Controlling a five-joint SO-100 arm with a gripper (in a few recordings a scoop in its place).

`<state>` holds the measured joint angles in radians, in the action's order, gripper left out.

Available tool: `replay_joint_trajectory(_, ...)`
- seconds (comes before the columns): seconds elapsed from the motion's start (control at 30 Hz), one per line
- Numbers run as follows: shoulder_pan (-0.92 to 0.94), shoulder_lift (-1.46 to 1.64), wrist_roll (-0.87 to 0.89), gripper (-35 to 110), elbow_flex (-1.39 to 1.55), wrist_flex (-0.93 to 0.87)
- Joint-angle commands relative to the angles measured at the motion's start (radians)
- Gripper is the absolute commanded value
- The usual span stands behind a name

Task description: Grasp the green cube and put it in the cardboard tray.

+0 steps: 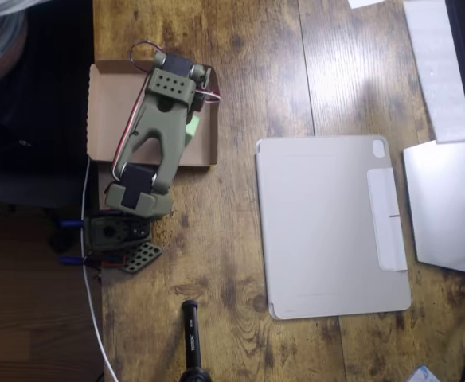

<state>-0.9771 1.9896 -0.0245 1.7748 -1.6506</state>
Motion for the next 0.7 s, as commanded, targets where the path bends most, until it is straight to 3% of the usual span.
replay_joint_trajectory(0.0, 0.048, 0.025, -0.064, 32, 0.003, -0.009)
replay_joint_trajectory(0.2, 0.35, 0.101, -0.265, 23, 0.077, 0.003)
replay_joint_trajectory(0.3, 0.572, 0.123, -0.288, 3, 0.069, 0.014)
replay_joint_trajectory(0.43, 0.767, 0.098, -0.209, 0, 0.038, -0.037)
replay_joint_trajectory(0.67, 0.934, 0.06, 0.043, 0, 0.044, -0.141)
